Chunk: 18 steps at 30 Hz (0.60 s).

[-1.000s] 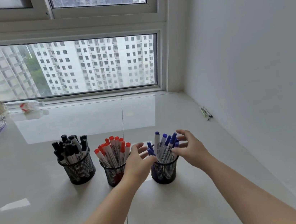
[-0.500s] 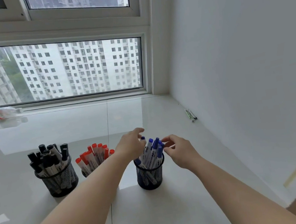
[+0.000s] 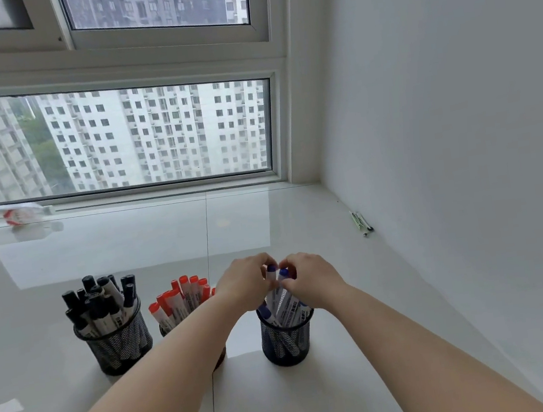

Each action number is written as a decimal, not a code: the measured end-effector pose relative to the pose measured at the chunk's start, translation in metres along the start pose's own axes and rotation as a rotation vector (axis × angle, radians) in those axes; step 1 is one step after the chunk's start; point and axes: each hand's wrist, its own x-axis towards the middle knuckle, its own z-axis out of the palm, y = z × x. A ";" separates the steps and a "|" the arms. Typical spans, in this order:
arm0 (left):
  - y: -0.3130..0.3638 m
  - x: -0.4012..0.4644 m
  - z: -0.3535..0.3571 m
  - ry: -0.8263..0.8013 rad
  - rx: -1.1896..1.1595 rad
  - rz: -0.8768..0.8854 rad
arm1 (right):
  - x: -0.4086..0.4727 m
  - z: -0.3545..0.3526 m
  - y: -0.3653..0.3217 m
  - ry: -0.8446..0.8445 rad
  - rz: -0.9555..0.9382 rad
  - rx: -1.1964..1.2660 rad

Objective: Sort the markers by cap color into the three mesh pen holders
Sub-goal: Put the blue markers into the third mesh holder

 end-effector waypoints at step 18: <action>-0.003 -0.018 -0.025 0.228 -0.378 0.075 | -0.020 -0.028 0.008 0.461 0.060 0.475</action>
